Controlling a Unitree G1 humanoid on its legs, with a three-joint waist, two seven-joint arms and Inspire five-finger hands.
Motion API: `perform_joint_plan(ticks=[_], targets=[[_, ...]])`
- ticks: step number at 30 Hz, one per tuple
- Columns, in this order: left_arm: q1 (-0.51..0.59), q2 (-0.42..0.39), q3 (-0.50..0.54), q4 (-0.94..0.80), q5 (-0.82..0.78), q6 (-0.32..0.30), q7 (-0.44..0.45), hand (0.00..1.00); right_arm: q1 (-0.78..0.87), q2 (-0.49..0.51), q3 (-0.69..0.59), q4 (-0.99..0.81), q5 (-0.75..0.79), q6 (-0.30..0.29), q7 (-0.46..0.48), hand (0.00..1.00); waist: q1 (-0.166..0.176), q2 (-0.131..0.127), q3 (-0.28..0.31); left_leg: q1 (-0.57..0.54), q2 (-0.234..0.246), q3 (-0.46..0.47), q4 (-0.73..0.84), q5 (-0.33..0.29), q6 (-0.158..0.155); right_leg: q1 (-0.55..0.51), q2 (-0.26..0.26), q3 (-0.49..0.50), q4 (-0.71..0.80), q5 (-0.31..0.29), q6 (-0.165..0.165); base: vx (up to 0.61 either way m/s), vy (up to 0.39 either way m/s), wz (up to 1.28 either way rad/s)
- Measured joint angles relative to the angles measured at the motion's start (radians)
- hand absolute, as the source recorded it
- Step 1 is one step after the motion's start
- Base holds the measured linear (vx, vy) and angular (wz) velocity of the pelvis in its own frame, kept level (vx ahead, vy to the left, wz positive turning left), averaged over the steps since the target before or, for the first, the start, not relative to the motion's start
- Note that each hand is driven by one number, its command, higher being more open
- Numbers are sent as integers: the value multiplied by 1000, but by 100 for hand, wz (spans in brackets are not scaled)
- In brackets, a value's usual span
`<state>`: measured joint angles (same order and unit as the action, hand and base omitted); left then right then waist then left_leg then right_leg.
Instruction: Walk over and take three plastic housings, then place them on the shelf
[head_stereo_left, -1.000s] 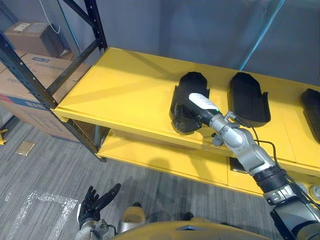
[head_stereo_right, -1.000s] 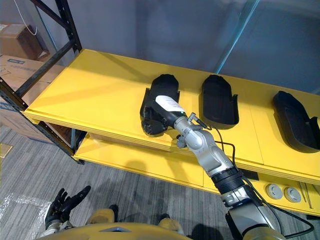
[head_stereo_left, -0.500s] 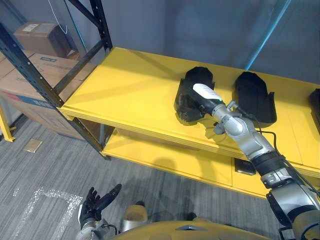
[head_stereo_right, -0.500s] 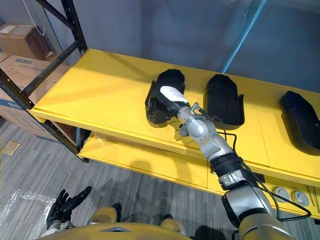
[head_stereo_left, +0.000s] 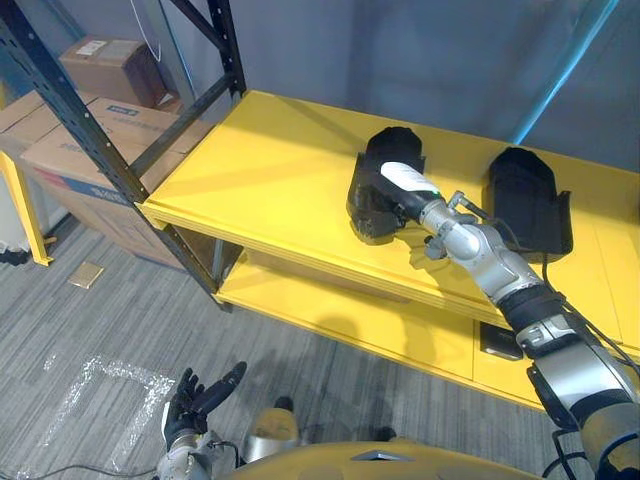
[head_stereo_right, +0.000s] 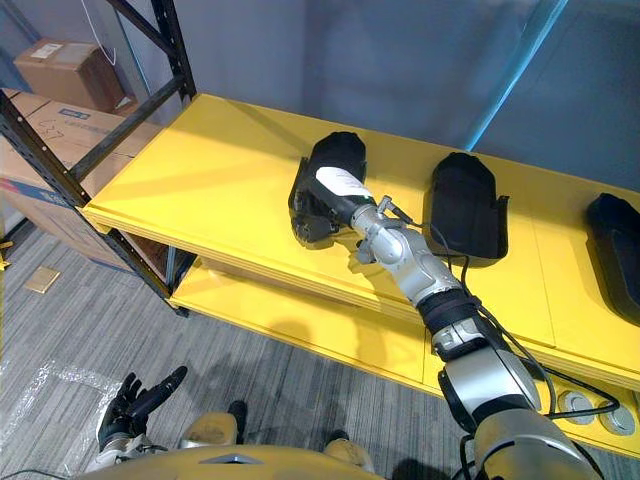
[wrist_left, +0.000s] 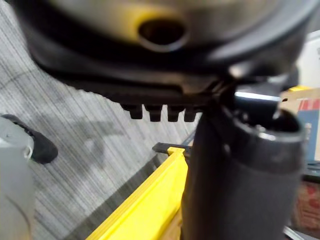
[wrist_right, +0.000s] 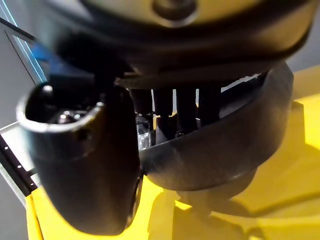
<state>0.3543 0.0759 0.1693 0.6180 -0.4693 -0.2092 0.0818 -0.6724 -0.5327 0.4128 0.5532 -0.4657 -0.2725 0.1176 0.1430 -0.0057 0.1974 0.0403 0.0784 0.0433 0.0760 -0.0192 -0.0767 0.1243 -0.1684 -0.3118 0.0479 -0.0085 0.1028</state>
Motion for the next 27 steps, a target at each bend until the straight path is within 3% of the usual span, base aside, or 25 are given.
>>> perform_joint_plan(ticks=[24, 25, 27], targets=[[-10, -21, -19, 0, 0, 0, 1, 100, -73, 89, 3, 80, -41, 20, -17, 0, 19, 16, 9, 21, 4, 19, -32, 10, -2, -1, 5, 16, -14, 3, 1, -1, -2, -2], [-10, -21, -23, 0, 0, 0, 1, 100, -74, 92, 3, 82, -41, 21, -17, 100, 19, 16, 9, 20, 4, 19, -33, 10, -2, -1, 5, 16, -14, 3, 1, 0, 0, 0], [-9, -21, -34, 0, 0, 0, 2, 100, -88, 102, 5, 102, -41, 22, -17, 100, 19, 16, 9, 21, 4, 19, -33, 10, -2, -1, 5, 16, -15, 3, 1, 0, 0, 0]])
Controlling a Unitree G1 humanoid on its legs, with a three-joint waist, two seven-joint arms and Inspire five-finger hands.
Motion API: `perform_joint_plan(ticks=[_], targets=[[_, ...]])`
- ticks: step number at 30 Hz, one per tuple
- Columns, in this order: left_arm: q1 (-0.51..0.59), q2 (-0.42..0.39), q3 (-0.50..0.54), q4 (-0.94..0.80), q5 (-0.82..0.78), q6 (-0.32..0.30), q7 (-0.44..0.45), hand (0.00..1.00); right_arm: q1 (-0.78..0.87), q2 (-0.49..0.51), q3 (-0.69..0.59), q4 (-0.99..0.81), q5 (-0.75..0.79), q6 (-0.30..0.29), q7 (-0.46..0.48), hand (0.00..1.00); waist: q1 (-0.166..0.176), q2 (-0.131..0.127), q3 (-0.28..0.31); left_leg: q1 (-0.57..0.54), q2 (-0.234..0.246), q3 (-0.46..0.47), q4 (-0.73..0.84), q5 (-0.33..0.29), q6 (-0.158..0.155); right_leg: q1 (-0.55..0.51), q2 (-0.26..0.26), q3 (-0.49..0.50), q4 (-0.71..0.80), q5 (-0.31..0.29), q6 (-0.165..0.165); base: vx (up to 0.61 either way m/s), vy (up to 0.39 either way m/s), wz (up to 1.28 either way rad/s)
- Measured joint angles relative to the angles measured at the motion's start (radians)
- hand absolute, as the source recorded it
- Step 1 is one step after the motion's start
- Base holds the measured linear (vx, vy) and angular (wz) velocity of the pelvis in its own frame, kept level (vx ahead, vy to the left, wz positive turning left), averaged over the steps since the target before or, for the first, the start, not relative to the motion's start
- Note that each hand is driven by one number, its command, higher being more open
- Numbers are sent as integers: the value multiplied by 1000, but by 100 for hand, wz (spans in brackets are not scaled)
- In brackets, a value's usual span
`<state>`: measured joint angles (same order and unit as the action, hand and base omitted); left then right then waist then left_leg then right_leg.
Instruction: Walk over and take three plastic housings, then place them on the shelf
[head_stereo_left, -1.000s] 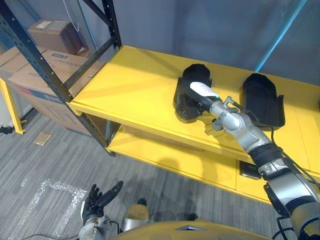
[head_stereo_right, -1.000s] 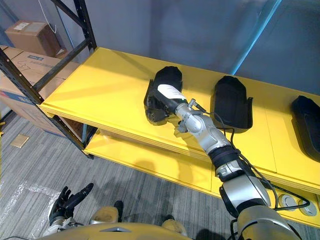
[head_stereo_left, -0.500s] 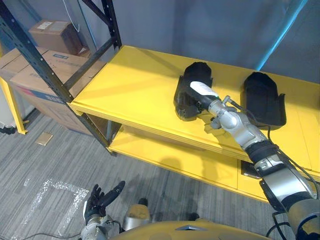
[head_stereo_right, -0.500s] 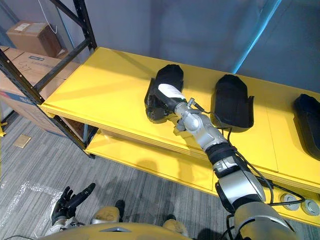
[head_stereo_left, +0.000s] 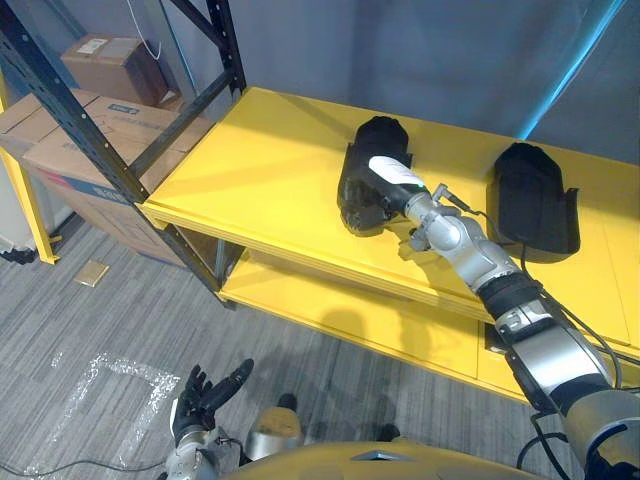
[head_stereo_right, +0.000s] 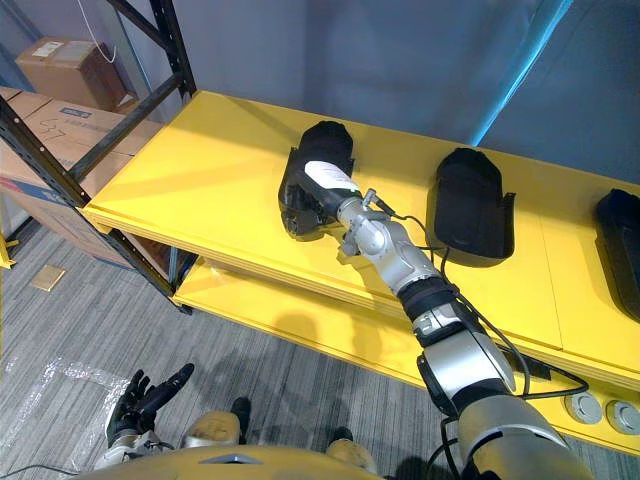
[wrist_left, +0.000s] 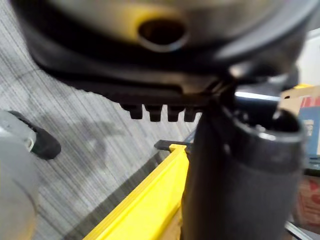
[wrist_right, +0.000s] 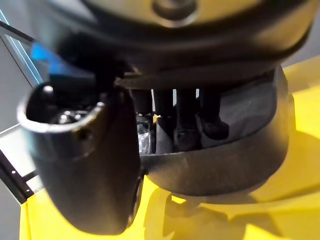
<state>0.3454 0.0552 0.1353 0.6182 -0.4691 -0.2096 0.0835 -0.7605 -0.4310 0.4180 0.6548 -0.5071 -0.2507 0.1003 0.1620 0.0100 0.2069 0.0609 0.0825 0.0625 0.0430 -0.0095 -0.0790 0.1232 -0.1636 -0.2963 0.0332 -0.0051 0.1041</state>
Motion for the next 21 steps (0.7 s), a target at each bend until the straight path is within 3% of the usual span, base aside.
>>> perform_joint_plan(ticks=[21], targets=[[-1, -10, -3, 0, 0, 0, -1, 100, -41, 4, 3, 26, -37, 8, -25, 100, -2, 1, 0, 13, 1, 12, -11, 2, -1, 1, 1, 11, 0, 1, 0, 0, 0, -1]])
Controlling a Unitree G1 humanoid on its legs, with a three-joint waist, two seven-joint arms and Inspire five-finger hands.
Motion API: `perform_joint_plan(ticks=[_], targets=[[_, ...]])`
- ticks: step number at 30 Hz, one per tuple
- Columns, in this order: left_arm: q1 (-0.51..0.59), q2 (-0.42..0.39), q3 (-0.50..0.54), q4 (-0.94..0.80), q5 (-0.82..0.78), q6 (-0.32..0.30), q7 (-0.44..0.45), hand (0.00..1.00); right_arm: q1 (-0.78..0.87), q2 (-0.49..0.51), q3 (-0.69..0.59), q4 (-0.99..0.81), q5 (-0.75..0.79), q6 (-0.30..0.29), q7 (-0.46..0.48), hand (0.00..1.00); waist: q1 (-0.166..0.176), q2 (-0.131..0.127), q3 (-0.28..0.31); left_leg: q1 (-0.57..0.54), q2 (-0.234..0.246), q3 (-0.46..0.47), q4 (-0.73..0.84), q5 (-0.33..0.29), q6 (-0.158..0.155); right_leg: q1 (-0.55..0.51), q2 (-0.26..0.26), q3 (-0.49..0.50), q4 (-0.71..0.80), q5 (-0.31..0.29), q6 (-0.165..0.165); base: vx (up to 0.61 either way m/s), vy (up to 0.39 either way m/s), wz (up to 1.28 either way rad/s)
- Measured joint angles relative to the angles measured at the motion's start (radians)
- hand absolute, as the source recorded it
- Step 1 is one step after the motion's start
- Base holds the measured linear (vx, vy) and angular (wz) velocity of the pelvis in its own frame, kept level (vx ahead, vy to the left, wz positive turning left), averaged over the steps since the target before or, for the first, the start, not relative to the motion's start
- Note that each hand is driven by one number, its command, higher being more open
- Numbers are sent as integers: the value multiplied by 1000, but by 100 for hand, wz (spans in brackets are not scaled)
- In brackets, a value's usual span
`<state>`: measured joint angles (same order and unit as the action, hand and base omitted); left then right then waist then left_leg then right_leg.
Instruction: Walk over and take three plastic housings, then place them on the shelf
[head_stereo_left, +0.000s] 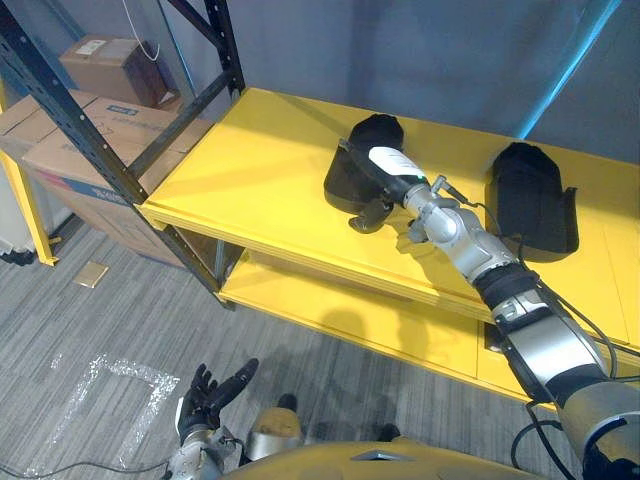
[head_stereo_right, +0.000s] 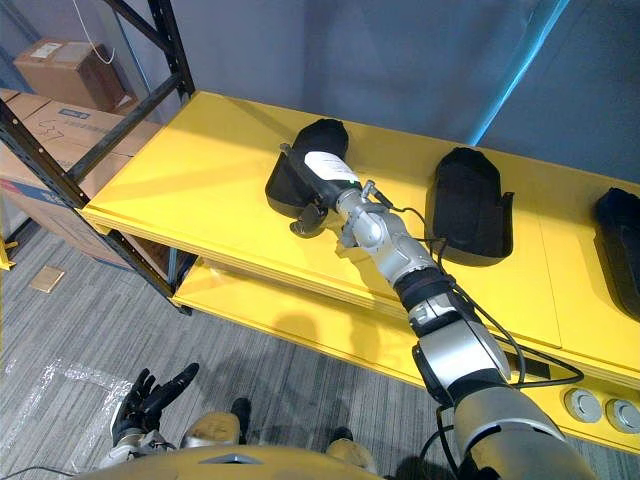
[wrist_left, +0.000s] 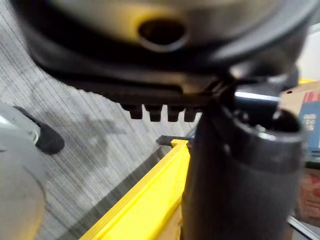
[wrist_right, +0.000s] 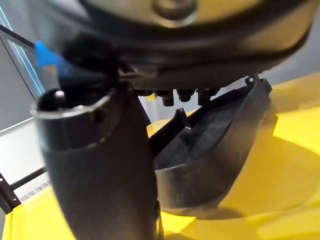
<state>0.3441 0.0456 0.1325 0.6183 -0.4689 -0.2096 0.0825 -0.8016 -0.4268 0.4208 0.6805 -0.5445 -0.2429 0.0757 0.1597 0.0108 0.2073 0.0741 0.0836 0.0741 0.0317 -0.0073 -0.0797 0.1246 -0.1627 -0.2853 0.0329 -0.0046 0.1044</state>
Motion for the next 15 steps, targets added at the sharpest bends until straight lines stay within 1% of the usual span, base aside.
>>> perform_joint_plan(ticks=[4, 6, 8, 10, 11, 12, 14, 15], targets=[[-3, 0, 3, 0, 0, 0, -1, 100, 38, -24, 0, -150, -1, 19, 73, 100, -8, -1, 0, 5, 1, 12, -6, -1, 0, -3, 1, 13, -4, 2, 1, 3, -1, -8], [-1, 0, 9, 0, 0, 0, -1, 100, 74, -44, 0, -266, 1, 19, 124, 100, -23, -8, 1, 5, 1, 15, -11, -1, -1, -5, 3, 15, -8, 3, 1, 5, -3, -2], [-1, 0, 22, 0, 0, 0, -1, 100, 105, -61, 0, -359, 19, 21, 155, 100, -31, -16, -1, 8, 4, 24, -17, -1, -1, -6, 7, 22, -19, 9, 0, 10, -7, -11], [-1, 1, 43, 0, 0, 0, -1, 100, 145, -100, 0, -500, 91, 38, 208, 100, -37, -27, -4, 14, 8, 37, -20, -4, -5, -11, 10, 35, -19, 9, 0, 20, -6, -19], [0, 1, 49, 0, -1, 0, -1, 100, 156, -111, -2, -541, 114, 47, 226, 100, -41, -31, -5, 16, 9, 41, -21, -4, -5, -11, 11, 39, -19, 9, 0, 26, -3, -17], [1, 1, 64, 0, -2, 0, -1, 100, 171, -136, -10, -634, 177, 66, 280, 100, -58, -39, -9, 20, 10, 47, -23, -6, -6, -12, 11, 44, -19, 9, 0, 15, 1, -11], [-2, 1, 83, 0, -5, -1, -12, 100, 190, -175, -31, -718, 245, 82, 327, 100, -67, -47, -13, 23, 10, 54, -23, -7, -7, -12, 8, 47, -18, 9, 0, 6, 12, -8], [-2, 2, 99, 0, -9, -5, -22, 100, 209, -204, -60, -770, 298, 87, 354, 100, -78, -55, -18, 23, 10, 56, -24, -8, -7, -12, 8, 48, -18, 9, 0, -9, 12, -8]])
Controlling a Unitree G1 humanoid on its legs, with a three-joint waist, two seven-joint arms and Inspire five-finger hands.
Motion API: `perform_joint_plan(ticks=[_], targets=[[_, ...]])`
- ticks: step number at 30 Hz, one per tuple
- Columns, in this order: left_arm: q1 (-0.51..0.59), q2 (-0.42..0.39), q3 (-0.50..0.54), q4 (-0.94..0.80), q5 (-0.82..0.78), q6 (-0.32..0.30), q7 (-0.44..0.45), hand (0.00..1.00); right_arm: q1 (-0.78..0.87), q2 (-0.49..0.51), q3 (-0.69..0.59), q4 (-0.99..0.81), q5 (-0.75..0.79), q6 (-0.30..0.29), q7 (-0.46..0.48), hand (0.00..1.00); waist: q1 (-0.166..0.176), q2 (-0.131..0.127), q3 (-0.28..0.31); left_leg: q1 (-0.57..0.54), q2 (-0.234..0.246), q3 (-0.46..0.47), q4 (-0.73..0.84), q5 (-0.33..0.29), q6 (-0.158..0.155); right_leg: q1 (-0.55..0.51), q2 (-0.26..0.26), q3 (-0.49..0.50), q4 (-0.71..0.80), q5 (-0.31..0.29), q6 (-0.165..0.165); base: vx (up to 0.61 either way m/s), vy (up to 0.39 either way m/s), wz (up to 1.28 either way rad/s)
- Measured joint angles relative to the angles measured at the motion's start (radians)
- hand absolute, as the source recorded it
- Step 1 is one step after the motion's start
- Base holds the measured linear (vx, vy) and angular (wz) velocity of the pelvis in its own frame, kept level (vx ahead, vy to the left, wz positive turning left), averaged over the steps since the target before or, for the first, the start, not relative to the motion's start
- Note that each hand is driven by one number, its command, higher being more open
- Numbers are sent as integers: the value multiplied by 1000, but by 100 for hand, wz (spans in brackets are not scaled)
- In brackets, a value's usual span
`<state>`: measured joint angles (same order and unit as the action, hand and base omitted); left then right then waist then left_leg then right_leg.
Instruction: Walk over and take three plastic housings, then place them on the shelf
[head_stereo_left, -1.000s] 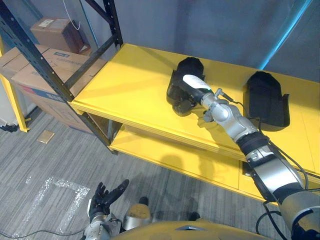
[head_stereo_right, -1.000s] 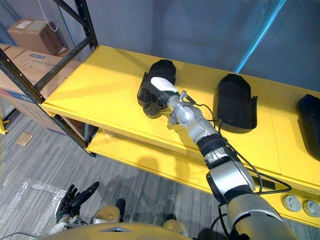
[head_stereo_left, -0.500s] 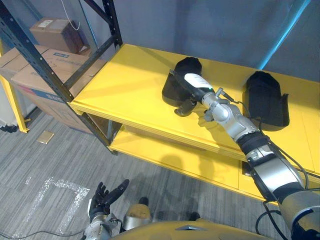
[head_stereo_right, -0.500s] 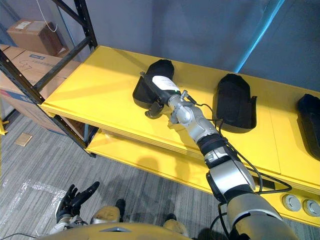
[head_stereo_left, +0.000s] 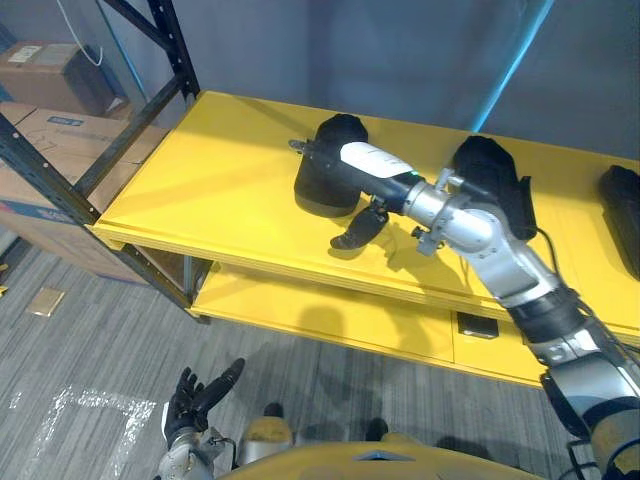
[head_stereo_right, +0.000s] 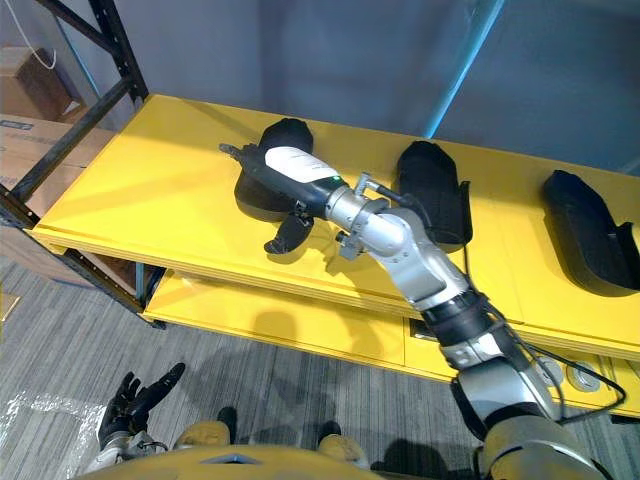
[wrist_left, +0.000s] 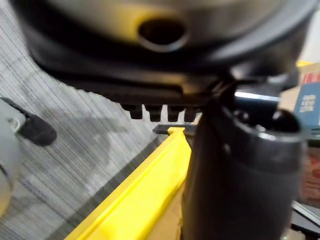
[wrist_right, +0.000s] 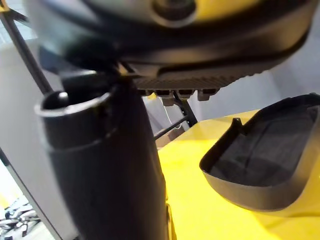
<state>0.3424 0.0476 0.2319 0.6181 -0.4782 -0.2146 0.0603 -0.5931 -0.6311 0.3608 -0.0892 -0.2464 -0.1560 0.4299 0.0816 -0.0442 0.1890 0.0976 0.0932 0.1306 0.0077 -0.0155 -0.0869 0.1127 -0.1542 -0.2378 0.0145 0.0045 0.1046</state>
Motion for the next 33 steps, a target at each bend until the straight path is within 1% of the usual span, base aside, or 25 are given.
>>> perform_joint_plan(ticks=[1, 2, 4, 5, 7, 8, 9, 10, 12, 14, 15, 16, 17, 18, 19, 20, 22, 23, 24, 25, 26, 28, 29, 30, 33], targets=[[-1, 1, 17, 0, -1, -1, -4, 100, 25, -35, -46, -51, 61, 9, 24, 100, -7, -9, -6, 1, 0, 4, -4, 0, 0, -1, 0, 1, 0, 0, 0, -19, 0, -7], [-1, 1, 20, 0, -1, -1, -4, 100, 32, -43, -57, -62, 73, 10, 26, 100, -7, -11, -8, 2, 0, 6, -5, 0, 0, -2, 0, 1, 0, 0, 1, -24, 0, -11], [2, 2, 37, 0, -25, -2, -11, 100, 76, -95, -142, -119, 142, 14, 34, 100, -15, -20, -18, 14, -2, 18, -16, -2, 0, -2, 0, 15, 1, -1, 2, -22, 9, -14], [2, 1, 41, 0, -29, -2, -11, 100, 82, -103, -158, -128, 150, 14, 34, 100, -20, -21, -20, 16, -3, 20, -17, -2, 0, -2, 0, 18, 2, -1, 2, -14, 16, -11], [2, 4, 45, 0, -31, -2, -11, 100, 121, -128, -220, -166, 169, 14, 34, 100, -34, -21, -33, 16, -10, 25, -25, -2, 0, -7, -1, 23, 1, 0, 3, 0, 27, -4], [-1, 3, 45, 0, -30, -3, -14, 100, 174, -147, -276, -195, 217, 14, 35, 100, -37, -20, -41, 17, -12, 26, -29, -1, 2, -9, -2, 23, 1, 0, 4, 0, 0, 0], [0, 4, 48, 0, -30, -4, -18, 100, 224, -152, -328, -217, 256, 12, 37, 100, -46, -19, -52, 17, -12, 28, -31, -1, 2, -11, -3, 24, 1, 0, 4, 31, 17, -1], [0, 4, 49, 0, -30, -5, -18, 100, 248, -151, -354, -230, 267, 12, 37, 100, -52, -19, -55, 17, -12, 29, -31, -1, 2, -11, -3, 25, 1, 0, 4, 31, 10, -4], [0, 4, 49, 0, -26, -5, -20, 100, 356, -141, -454, -272, 307, 14, 30, 100, -69, -15, -71, 17, -11, 44, -31, -1, 1, -21, -2, 37, 2, 0, 4, 25, 11, -16], [1, 4, 49, 0, -25, -5, -25, 100, 429, -98, -524, -279, 313, 16, 11, 100, -86, -14, -77, 18, -10, 55, -32, -3, -1, -26, 0, 49, 2, 0, 5, 4, 10, -18], [1, 2, 45, 0, -22, -5, -31, 100, 506, -29, -595, -275, 340, 15, -27, 100, -95, -13, -86, 20, -10, 64, -35, -4, -1, -34, 1, 59, 2, 1, 5, -1, 13, -24], [1, -2, 38, 0, -21, -5, -39, 100, 584, 74, -664, -264, 376, 12, -79, 100, -103, -11, -99, 21, -10, 79, -42, -4, -1, -45, 3, 77, 3, 2, 7, 5, 15, -32], [7, -6, 31, 2, -13, -5, -42, 100, 635, 159, -706, -252, 371, 5, -150, 100, -118, -8, -103, 27, -11, 92, -48, -4, -1, -51, 3, 89, 3, 3, 8, 14, 28, -42], [15, -11, 23, 3, 14, -5, -42, 100, 684, 233, -742, -236, 370, 2, -225, 100, -130, -4, -106, 32, -11, 110, -52, -5, 0, -58, 3, 108, 4, 5, 10, 3, 30, -49], [22, -13, 3, 15, 33, -5, -43, 100, 751, 306, -780, -216, 365, 1, -320, 100, -147, 5, -114, 37, -9, 132, -57, -8, 1, -69, 4, 130, 3, 7, 14, 0, 30, -49], [20, -15, -2, 27, 50, -5, -43, 100, 784, 335, -799, -203, 353, 0, -365, 100, -155, 10, -119, 39, -10, 144, -62, -9, 1, -75, 5, 140, 3, 9, 16, 3, 32, -55], [20, -21, -14, 74, 66, -5, -35, 100, 896, 429, -848, -137, 331, -17, -488, 100, -191, 25, -130, 62, -9, 194, -70, -19, 0, -83, 13, 192, 1, 13, 18, 17, 38, -60], [20, -21, -18, 86, 66, -5, -32, 100, 924, 452, -854, -130, 332, -29, -512, 100, -199, 27, -131, 68, -7, 206, -70, -23, -1, -85, 16, 202, 1, 14, 18, 12, 29, -68], [18, -23, -24, 104, 66, -4, -24, 100, 965, 498, -870, -119, 349, -62, -536, 100, -213, 33, -134, 80, -4, 235, -69, -29, -4, -91, 20, 228, 1, 17, 16, 5, 28, -74], [16, -23, -28, 118, 65, -4, -12, 100, 985, 537, -871, -108, 398, -110, -561, 100, -230, 40, -132, 94, 1, 265, -65, -38, -8, -93, 27, 257, 0, 22, 13, -8, 19, -77], [14, -23, -27, 125, 63, -4, -4, 100, 989, 555, -871, -101, 418, -136, -576, 100, -234, 42, -131, 101, 4, 280, -63, -42, -10, -93, 32, 272, -1, 25, 12, -22, 8, -75], [-3, -23, -29, 163, 51, -5, 22, 100, 999, 586, -868, -47, 416, -227, -666, 100, -247, 41, -131, 123, 11, 321, -60, -52, -16, -93, 46, 306, 0, 29, 11, -56, -29, -53], [-6, -23, -29, 175, 48, -6, 27, 100, 1001, 588, -867, -30, 416, -242, -684, 100, -250, 40, -131, 124, 13, 328, -59, -55, -18, -93, 48, 309, 0, 29, 10, -60, -41, -29], [-12, -23, -29, 202, 44, -5, 41, 100, 1012, 592, -857, 9, 416, -267, -725, 100, -249, 37, -129, 129, 18, 338, -56, -58, -21, -93, 53, 315, 0, 30, 9, -31, -31, -14], [-8, -41, -17, 220, 43, -4, 67, 100, 1033, 617, -833, 47, 417, -276, -761, 100, -247, 38, -126, 138, 25, 354, -65, -67, -28, -94, 62, 324, -2, 29, 3, -23, -42, -13]])
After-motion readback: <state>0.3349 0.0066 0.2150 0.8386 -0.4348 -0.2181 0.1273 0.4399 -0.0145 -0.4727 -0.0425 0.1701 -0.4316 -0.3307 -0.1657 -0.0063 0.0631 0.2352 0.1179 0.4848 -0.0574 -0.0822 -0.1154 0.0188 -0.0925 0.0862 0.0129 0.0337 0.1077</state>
